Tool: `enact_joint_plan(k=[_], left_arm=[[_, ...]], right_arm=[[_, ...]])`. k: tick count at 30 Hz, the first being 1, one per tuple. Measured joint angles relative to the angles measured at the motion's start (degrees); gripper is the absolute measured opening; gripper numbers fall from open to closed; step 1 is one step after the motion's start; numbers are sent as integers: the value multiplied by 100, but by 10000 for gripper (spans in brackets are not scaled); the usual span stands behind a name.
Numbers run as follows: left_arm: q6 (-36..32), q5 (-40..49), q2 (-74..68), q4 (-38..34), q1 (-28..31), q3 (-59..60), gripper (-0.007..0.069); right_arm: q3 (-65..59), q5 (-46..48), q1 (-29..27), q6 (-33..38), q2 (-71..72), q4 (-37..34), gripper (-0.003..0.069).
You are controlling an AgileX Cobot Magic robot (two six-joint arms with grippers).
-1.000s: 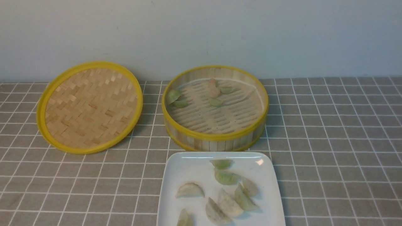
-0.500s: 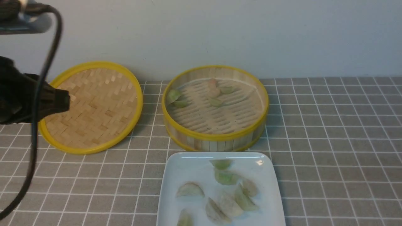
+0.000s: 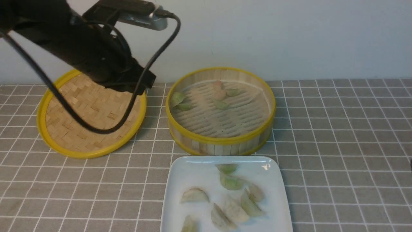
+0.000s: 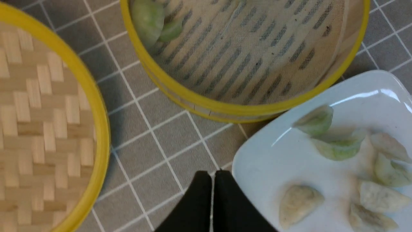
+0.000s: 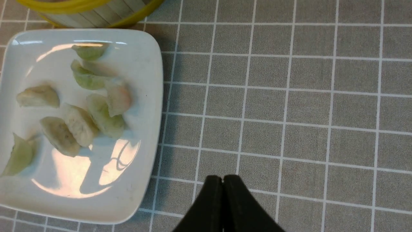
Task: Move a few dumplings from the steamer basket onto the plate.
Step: Use the left arm to grab a dumpling from the steamer
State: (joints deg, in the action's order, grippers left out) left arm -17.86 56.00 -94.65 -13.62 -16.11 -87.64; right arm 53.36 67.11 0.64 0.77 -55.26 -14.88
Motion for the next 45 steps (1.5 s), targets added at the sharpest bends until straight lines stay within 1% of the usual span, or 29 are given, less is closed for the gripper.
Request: enact_joint_plan(k=[3,7,10,11,12,14,17,18,21,24,25,26,27,32,40,45], left_arm=[[48,70,-417,217,-164,-439,-5],[363,97,-1345,574,-346,-1426,-5],[509,173,-2131,649,-386,-2232,-3],[509,182,-2131,663,-385,-2275,-2],[533,252,-2519,776,-405,-2599,7],[533,323,-2833,932,-434,-2915,26],[533,383,-3224,1185,-501,-3211,76],[533,377,-3429,1362,-558,-3367,126],[533,303,-3666,1633,-632,-3467,218],[533,70,-3831,2033,-717,-3484,329],[533,41,-3854,2085,-725,-3484,341],[533,-89,-3918,2240,-747,-3488,374],[533,-173,-3980,2343,-759,-3488,393],[535,-409,-4146,2460,-769,-3495,405],[556,-529,-4353,2692,-780,-3544,375],[581,-550,-4408,2622,-787,-3588,369]], right_arm=[[47,-10,0,0,-109,-4,-10],[47,-96,0,45,-133,-58,-10],[47,-134,0,128,-133,-85,-10],[47,-134,0,128,-133,-85,-10],[47,-134,0,134,-133,-97,-10],[47,-134,0,138,-133,-98,-10],[47,-134,0,138,-133,-121,-10],[47,-134,0,138,-133,-155,-10],[47,-134,0,138,-133,-205,-10],[47,-139,0,138,-133,-227,-10],[47,-139,0,138,-133,-227,-10],[47,-139,0,143,-133,-232,-10],[47,-139,0,140,-133,-239,-10],[47,-139,0,140,-133,-243,-10],[47,-139,0,126,-133,-243,-10],[47,-139,0,126,-133,-243,-10]])
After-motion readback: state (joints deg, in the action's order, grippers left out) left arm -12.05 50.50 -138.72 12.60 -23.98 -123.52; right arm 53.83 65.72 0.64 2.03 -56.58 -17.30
